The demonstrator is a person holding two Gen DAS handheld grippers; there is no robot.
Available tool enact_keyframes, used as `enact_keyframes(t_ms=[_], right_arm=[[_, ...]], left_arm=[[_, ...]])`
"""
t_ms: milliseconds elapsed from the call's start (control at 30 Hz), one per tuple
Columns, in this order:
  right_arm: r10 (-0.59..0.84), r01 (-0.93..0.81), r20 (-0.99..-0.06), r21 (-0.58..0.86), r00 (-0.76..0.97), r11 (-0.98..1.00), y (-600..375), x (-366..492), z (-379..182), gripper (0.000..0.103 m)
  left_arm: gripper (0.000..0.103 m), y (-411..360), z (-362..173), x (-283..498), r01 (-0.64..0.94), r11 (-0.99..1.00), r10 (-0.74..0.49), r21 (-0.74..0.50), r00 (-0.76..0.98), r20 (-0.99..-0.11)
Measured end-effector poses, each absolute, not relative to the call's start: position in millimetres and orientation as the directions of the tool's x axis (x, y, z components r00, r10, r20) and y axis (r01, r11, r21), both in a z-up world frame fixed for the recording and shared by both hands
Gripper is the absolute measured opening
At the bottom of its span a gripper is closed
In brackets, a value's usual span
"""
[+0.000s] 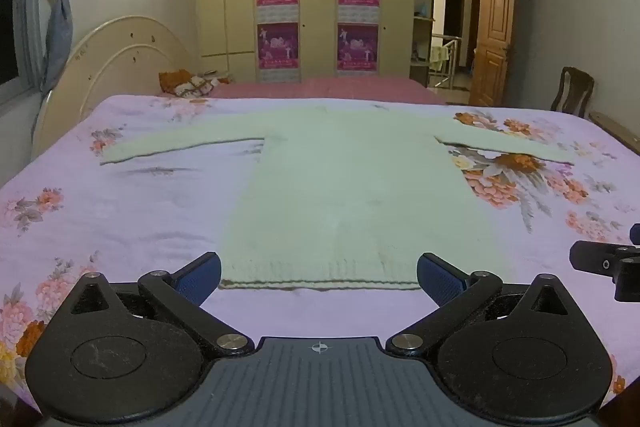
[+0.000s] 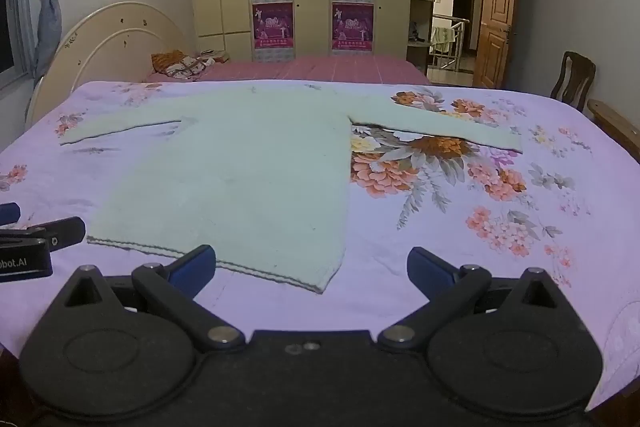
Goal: Fold small clothes
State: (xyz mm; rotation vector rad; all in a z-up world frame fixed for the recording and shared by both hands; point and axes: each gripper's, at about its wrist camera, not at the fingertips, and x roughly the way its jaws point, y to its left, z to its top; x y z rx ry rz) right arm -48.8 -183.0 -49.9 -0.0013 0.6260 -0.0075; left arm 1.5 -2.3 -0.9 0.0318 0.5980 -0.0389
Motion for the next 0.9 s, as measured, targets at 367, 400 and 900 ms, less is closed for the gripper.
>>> enact_keyframes(t_ms=[367,400,900], right_arm=[[0.003,-0.001,-0.587,0.004,0.81,1.0,-183.9,-49.0,-51.8,0.102],[0.003,-0.001,-0.589,0.003,0.808,1.0,-181.3,-45.2,-50.9,0.102],[0.004,-0.011,-0.587,-0.008,0.81,1.0,-183.8,-49.7,-51.4,0.102]], left_arm=[[0.103,-1.5,-3.6,1.5,0.032,0.999,-0.02,0.012,0.84,-0.543],[0.103,-1.9,-4.8,1.9,0.03,0.999,-0.02,0.011,0.839,-0.544],[0.103,-1.9,-2.0,-2.5,0.029,0.999,-0.017,0.014,0.837,-0.547]])
